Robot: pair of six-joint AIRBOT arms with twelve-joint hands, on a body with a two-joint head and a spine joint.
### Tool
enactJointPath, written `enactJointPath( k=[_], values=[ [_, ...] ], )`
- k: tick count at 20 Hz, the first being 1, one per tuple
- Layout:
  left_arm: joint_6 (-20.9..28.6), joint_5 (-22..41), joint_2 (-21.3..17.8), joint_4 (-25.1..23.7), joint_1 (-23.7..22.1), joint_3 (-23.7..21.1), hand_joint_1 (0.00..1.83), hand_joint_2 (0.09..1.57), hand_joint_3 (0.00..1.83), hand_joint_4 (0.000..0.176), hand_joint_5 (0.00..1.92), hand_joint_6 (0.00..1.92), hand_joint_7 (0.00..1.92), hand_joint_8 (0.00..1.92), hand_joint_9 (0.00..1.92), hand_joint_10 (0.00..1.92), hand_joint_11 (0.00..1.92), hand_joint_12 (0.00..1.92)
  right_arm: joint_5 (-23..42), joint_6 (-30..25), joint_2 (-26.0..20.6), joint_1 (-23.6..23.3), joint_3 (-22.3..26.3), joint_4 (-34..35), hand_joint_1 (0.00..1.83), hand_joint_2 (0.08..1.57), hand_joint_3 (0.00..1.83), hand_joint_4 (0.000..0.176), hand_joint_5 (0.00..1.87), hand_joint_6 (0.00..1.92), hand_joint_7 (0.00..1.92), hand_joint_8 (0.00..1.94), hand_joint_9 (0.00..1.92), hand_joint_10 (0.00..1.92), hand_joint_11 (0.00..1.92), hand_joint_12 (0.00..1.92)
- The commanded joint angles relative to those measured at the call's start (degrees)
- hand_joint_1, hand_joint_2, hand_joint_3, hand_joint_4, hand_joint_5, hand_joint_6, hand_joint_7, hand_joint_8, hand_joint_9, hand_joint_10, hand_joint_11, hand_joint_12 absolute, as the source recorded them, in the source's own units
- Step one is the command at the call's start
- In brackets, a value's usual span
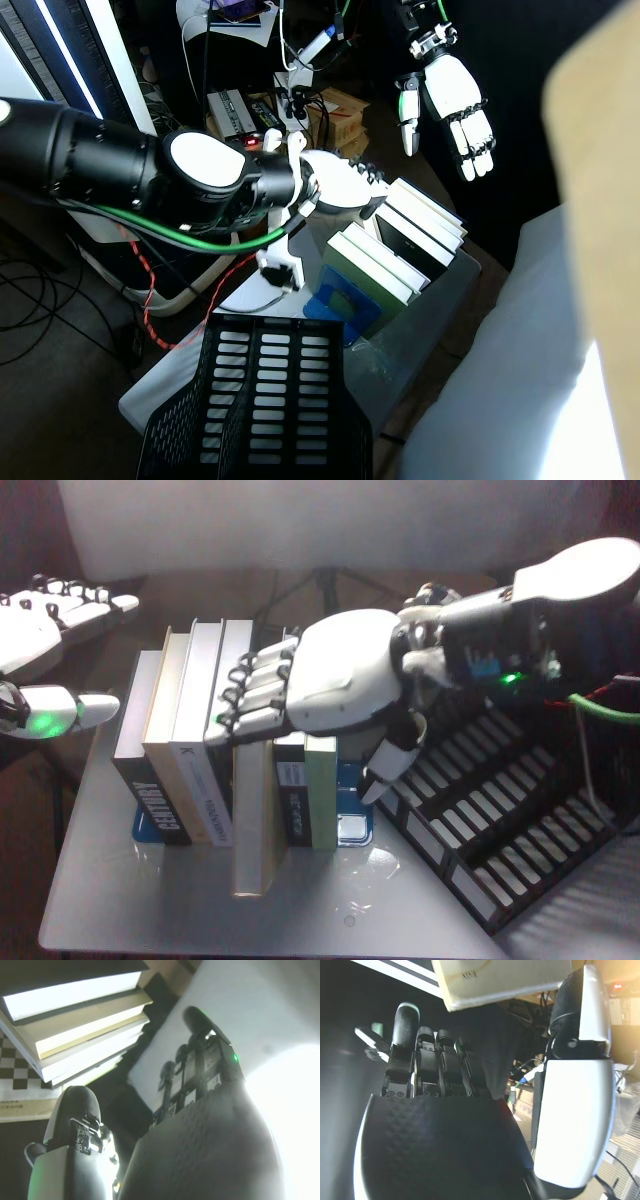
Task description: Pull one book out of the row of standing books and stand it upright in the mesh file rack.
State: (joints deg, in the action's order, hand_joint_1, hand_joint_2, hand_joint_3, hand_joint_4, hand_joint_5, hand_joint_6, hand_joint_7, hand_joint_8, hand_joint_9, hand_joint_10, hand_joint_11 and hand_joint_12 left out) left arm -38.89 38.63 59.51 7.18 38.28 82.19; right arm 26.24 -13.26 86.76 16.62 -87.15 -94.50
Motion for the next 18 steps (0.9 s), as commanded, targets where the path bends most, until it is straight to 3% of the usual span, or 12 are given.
enactJointPath(
  k=[1,3,4,5,7,11,13,14,15,16,18],
  values=[
    [0.1,7.6,-1.6,2.2,0.3,0.0,0.44,1.33,0.00,0.108,0.00,0.00,0.00,0.00,0.00,0.00,0.00,0.18,0.5,0.0,0.5,-0.1,0.0,0.9,1.01,0.84,0.01,0.000,0.00,0.00,0.00,0.00,0.00,0.00,0.00,0.00],
    [0.0,8.4,-2.4,3.1,1.1,-0.6,0.42,1.33,0.00,0.118,0.00,0.00,0.00,0.00,0.00,0.00,0.00,0.66,-0.3,0.0,1.9,-0.1,0.0,-1.6,0.97,0.85,0.01,0.000,0.00,0.00,0.00,0.00,0.00,0.00,0.00,0.00],
    [-0.1,8.5,-2.6,3.2,1.3,-0.7,0.46,1.33,0.00,0.097,0.00,0.00,0.00,0.00,0.00,0.00,0.00,0.52,-0.6,0.0,2.3,0.0,0.0,-2.2,0.97,0.85,0.01,0.000,0.00,0.00,0.00,0.00,0.00,0.00,0.00,0.00],
    [-0.2,8.5,-2.8,3.2,1.3,-0.8,0.48,1.32,0.00,0.084,0.00,0.00,0.00,0.00,0.00,0.00,0.00,0.16,-0.9,0.0,2.8,0.1,0.0,-3.0,0.95,0.86,0.01,0.000,0.00,0.00,0.00,0.00,0.00,0.00,0.00,0.00],
    [-0.2,8.9,-3.0,3.5,1.6,-1.0,0.51,1.31,0.00,0.074,0.00,0.00,0.00,0.00,0.00,0.00,0.00,0.02,-1.9,0.0,3.9,0.4,-0.1,-5.3,0.93,0.85,0.01,0.014,0.00,0.00,0.00,0.00,0.00,0.00,0.00,0.00],
    [-0.3,9.1,-3.1,3.7,1.8,-1.1,0.53,1.31,0.00,0.079,0.00,0.00,0.00,0.00,0.00,0.00,0.00,0.00,-5.4,0.0,5.6,1.3,-0.3,-9.8,0.93,0.84,0.00,0.018,0.00,0.00,0.00,0.00,0.00,0.00,0.00,0.00],
    [-0.3,9.2,-3.2,3.8,2.0,-1.2,0.51,1.30,0.00,0.073,0.00,0.00,0.00,0.00,0.00,0.00,0.01,0.00,-6.6,0.0,6.3,1.8,-0.3,-11.6,0.89,0.83,0.00,0.027,0.00,0.00,0.00,0.00,0.00,0.00,0.00,0.00],
    [-0.3,9.3,-3.2,3.9,2.1,-1.3,0.56,1.30,0.00,0.063,0.00,0.00,0.00,0.00,0.00,0.00,0.00,0.00,-6.8,0.0,6.6,2.0,-0.3,-12.0,0.86,0.82,0.00,0.038,0.00,0.00,0.00,0.00,0.00,0.00,0.00,0.00],
    [-0.3,9.3,-3.3,4.0,2.2,-1.3,0.55,1.30,0.00,0.060,0.00,0.00,0.00,0.00,0.00,0.00,0.01,0.00,-7.1,0.0,6.9,2.3,-0.2,-12.5,0.89,0.80,0.00,0.037,0.00,0.00,0.00,0.00,0.00,0.00,0.00,0.00],
    [-0.3,9.3,-3.3,4.1,2.2,-1.3,0.55,1.31,0.00,0.062,0.00,0.00,0.00,0.00,0.00,0.00,0.00,0.00,-7.6,0.0,7.2,2.7,-0.1,-13.2,0.93,0.75,0.00,0.000,0.00,0.00,0.00,0.00,0.00,0.00,0.01,0.00],
    [-0.3,9.3,-3.3,4.1,2.2,-1.3,0.55,1.31,0.00,0.060,0.00,0.00,0.00,0.00,0.00,0.00,0.02,0.01,-8.4,0.0,8.4,4.1,0.0,-14.7,0.95,0.75,0.00,0.000,0.00,0.00,0.00,0.00,0.00,0.00,0.01,0.00]
  ],
)
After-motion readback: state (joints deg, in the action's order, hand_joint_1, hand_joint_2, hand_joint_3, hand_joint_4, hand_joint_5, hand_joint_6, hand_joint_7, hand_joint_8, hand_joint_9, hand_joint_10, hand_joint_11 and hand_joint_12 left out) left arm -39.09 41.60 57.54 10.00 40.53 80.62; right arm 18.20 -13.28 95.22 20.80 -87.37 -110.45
